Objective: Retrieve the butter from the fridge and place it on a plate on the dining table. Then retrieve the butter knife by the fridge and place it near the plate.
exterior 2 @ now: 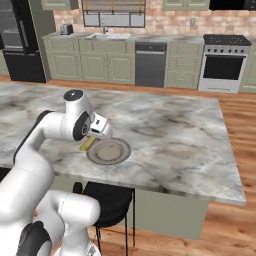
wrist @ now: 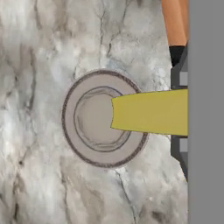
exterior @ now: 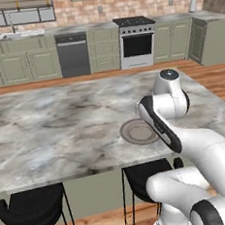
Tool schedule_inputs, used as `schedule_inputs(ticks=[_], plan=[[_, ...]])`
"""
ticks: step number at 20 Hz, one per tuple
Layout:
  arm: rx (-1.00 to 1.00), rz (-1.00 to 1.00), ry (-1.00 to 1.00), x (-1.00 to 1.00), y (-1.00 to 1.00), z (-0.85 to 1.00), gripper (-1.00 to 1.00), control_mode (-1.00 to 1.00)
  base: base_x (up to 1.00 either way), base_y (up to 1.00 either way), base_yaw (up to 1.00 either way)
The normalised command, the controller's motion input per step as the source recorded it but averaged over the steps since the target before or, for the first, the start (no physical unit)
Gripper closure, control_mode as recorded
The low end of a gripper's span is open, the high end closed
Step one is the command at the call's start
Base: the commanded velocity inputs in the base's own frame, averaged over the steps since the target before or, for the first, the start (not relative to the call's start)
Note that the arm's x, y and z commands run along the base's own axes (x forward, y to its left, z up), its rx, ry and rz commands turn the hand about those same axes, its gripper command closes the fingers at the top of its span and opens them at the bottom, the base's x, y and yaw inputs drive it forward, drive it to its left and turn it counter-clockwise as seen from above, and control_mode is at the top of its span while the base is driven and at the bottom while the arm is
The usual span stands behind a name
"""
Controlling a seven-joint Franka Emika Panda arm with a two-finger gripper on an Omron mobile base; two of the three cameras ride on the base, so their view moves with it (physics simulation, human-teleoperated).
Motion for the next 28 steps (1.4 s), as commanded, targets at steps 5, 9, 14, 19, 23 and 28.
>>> schedule_inputs(ticks=[5, 9, 14, 19, 23, 28], plan=[[0.00, 0.01, 0.18, 0.55, 0.00, -0.47, 1.00, -1.00, 0.00, 0.00, 0.00], [0.00, 0.02, 0.13, 0.50, 0.00, -0.50, 1.00, -1.00, 0.00, 0.00, 0.00], [0.00, 0.02, 0.02, 0.41, 0.00, -0.43, 1.00, -1.00, 0.00, 0.00, 0.00], [-0.01, 0.00, -0.06, 0.21, 0.00, -0.32, 1.00, -1.00, 0.00, 0.00, 0.00], [-0.02, 0.00, -0.06, 0.17, -0.01, -0.38, 1.00, -1.00, 0.00, 0.00, 0.00], [-0.02, 0.00, -0.06, 0.19, -0.03, -0.36, 1.00, -1.00, 0.00, 0.00, 0.00]])
